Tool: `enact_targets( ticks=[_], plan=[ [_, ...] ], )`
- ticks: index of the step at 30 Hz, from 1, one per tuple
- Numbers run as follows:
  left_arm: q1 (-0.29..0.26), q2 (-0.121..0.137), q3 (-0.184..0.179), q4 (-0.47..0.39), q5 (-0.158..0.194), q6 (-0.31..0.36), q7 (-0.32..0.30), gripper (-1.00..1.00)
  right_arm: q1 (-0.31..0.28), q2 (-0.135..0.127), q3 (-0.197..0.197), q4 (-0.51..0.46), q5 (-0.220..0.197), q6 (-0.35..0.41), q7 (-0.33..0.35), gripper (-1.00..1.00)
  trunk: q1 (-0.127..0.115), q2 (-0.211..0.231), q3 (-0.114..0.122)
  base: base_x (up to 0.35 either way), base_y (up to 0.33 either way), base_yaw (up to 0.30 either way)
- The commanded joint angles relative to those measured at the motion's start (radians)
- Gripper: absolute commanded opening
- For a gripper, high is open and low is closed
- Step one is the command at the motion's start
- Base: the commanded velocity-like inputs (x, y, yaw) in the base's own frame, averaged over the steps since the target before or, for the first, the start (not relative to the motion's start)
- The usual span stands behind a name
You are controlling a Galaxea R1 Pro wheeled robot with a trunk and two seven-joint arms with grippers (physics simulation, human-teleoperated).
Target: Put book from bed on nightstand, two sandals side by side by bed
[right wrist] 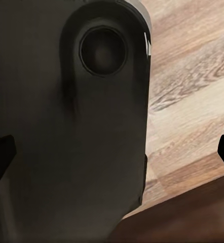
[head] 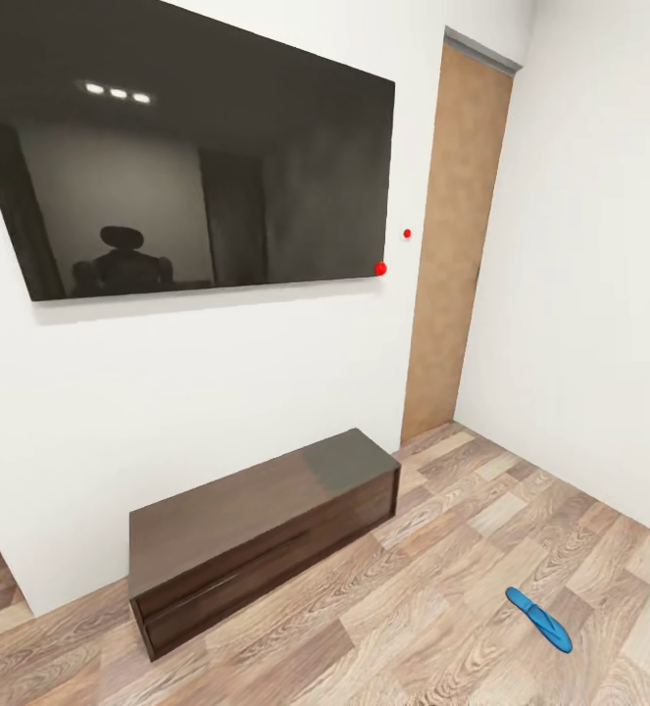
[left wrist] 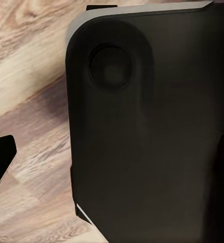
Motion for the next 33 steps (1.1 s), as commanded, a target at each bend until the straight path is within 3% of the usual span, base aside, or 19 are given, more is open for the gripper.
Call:
enact_targets(
  ticks=[1,33],
  plan=[
    [0.0,0.0,0.0,0.0,0.0,0.0,-0.001,1.0,0.0,0.0,0.001,-0.001,0.0,0.0,0.0,1.0,0.0,0.0,-0.001,0.0,0.0,-0.262],
    [0.0,0.0,0.0,0.0,0.0,-0.001,0.0,1.0,0.0,0.0,0.003,-0.001,0.0,0.0,0.0,1.0,0.0,0.0,-0.001,0.0,0.0,-0.266]
  ],
)
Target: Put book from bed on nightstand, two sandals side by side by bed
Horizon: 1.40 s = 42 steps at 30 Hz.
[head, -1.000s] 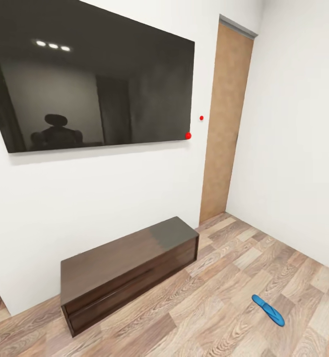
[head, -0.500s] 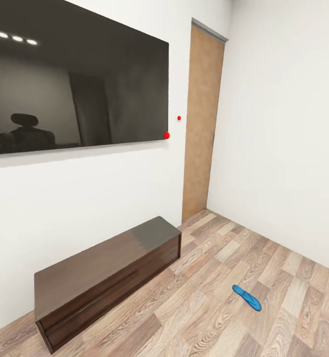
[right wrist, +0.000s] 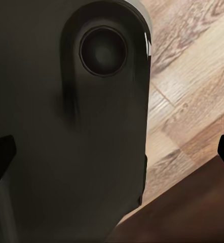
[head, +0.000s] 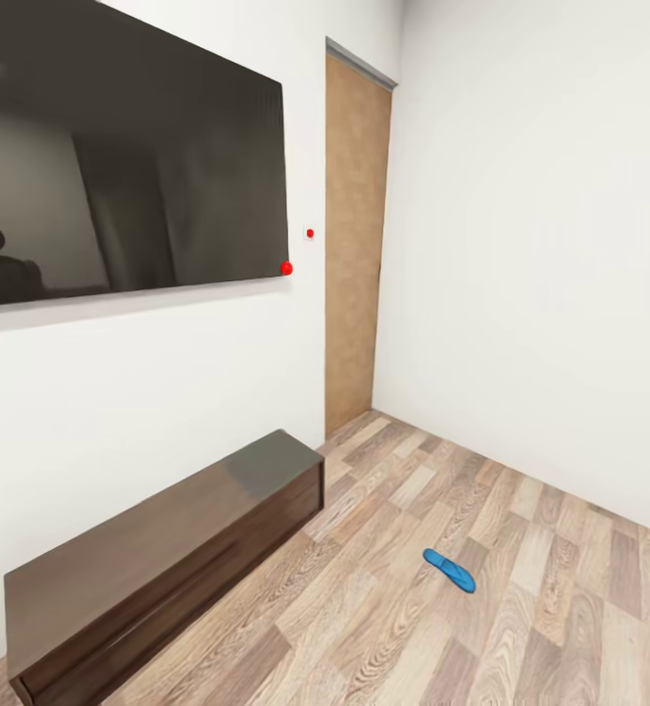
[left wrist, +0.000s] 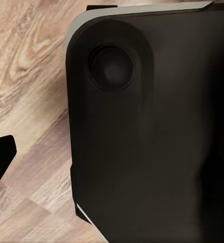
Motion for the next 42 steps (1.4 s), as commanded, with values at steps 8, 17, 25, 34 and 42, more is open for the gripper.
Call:
enact_targets(
  ticks=[8,17,25,34,42],
  plan=[
    [0.0,0.0,0.001,0.0,0.0,0.0,0.0,1.0,0.0,0.0,0.003,-0.001,0.001,0.0,0.0,1.0,0.0,0.0,-0.001,0.0,0.0,-0.267],
    [0.0,-0.001,0.002,0.0,0.001,0.0,-0.001,1.0,0.0,0.0,0.004,-0.001,0.001,0.0,0.0,1.0,0.0,0.0,-0.001,0.0,0.0,-0.267],
    [0.0,-0.001,0.002,-0.001,0.001,0.0,-0.001,1.0,0.0,0.0,0.004,-0.001,0.001,0.0,0.0,1.0,0.0,0.0,-0.001,0.0,0.0,-0.267],
    [0.0,-0.001,0.001,-0.002,0.001,-0.001,-0.001,1.0,0.0,0.0,0.004,0.0,0.001,0.0,0.0,1.0,0.0,0.0,-0.001,0.0,0.0,-0.267],
    [0.0,-0.002,0.001,-0.002,0.001,-0.002,-0.001,1.0,0.0,0.0,0.004,0.0,0.001,0.0,0.0,1.0,0.0,0.0,-0.001,0.0,0.0,-0.267]
  ],
)
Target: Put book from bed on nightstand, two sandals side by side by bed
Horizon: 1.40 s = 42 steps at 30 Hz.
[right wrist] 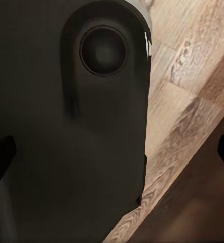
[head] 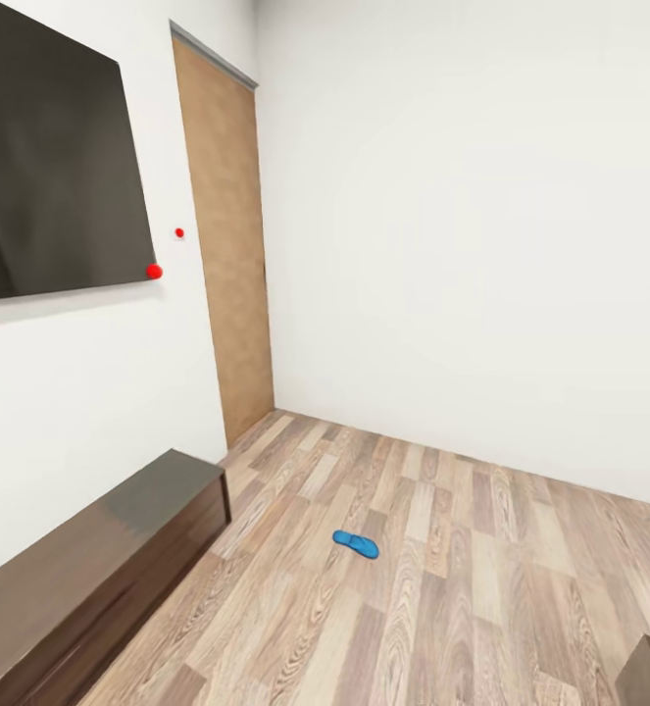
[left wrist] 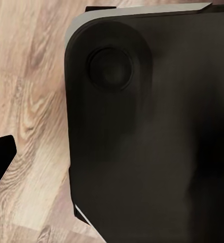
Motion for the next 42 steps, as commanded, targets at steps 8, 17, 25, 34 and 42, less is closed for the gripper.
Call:
enact_targets(
  ticks=[8,17,25,34,42],
  plan=[
    [0.0,0.0,0.0,0.0,0.0,0.0,0.0,1.0,0.0,0.0,0.002,0.0,0.0,0.0,0.0,1.0,0.0,0.0,-0.001,0.0,0.0,-0.267],
    [0.0,0.0,0.0,0.0,0.0,-0.001,0.0,1.0,0.0,0.0,0.002,0.0,0.0,0.0,0.0,1.0,0.0,0.0,-0.001,0.0,0.0,-0.267],
    [0.0,0.0,-0.001,0.0,0.0,-0.001,-0.001,1.0,0.0,0.0,0.002,0.0,0.0,0.0,0.0,1.0,0.0,0.0,-0.001,0.0,0.0,-0.267],
    [0.0,0.0,-0.002,0.0,0.0,-0.001,-0.001,1.0,0.0,0.0,0.002,0.0,0.0,0.0,0.0,1.0,0.0,0.0,-0.001,0.0,0.0,-0.267],
    [0.0,-0.001,-0.003,0.0,-0.001,-0.001,-0.001,1.0,0.0,0.0,0.002,0.0,0.0,0.0,0.0,1.0,0.0,0.0,-0.001,0.0,0.0,-0.267]
  ],
)
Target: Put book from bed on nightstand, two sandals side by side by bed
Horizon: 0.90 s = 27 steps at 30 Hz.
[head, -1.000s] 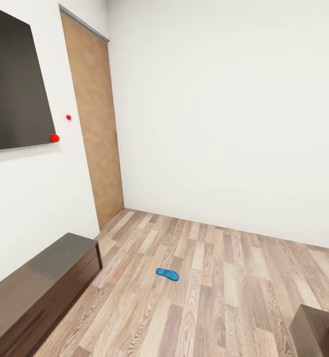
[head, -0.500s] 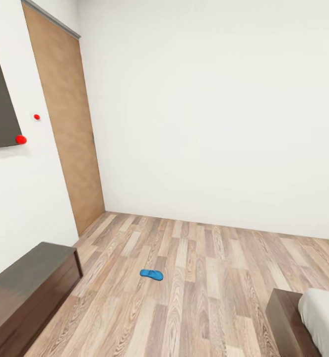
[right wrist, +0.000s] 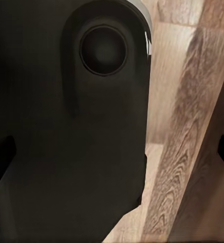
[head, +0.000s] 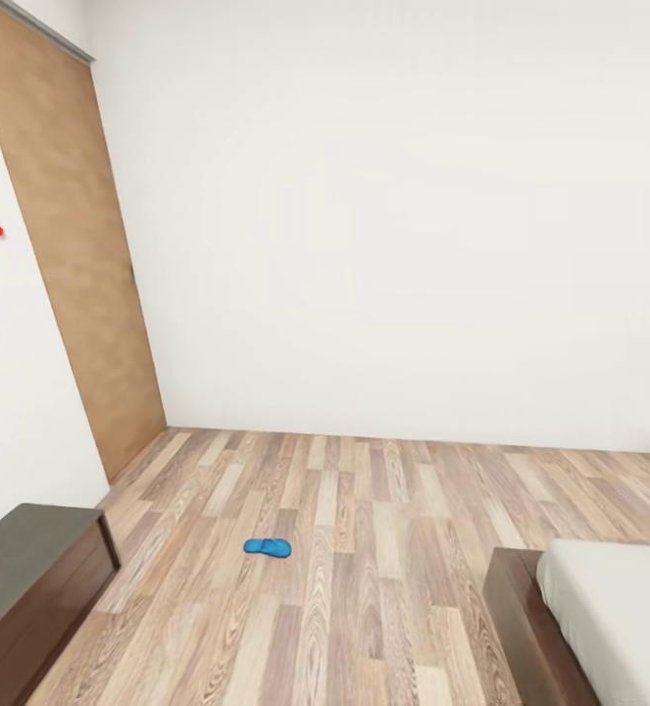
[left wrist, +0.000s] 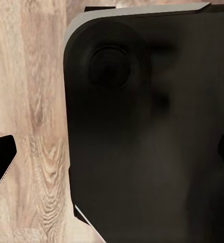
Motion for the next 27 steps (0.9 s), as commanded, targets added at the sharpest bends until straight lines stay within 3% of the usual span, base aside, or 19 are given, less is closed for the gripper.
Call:
enact_targets(
  ticks=[1,27],
  plan=[
    [0.0,0.0,0.0,0.0,0.0,-0.001,-0.001,1.0,0.0,0.0,0.001,-0.001,0.0,0.0,0.0,1.0,0.0,0.0,-0.001,0.0,0.0,-0.267],
    [0.0,0.0,-0.002,0.0,-0.001,-0.018,-0.001,1.0,0.0,0.0,0.001,-0.001,-0.001,0.0,0.0,1.0,0.0,0.0,-0.001,0.0,0.0,-0.249]
  ],
)
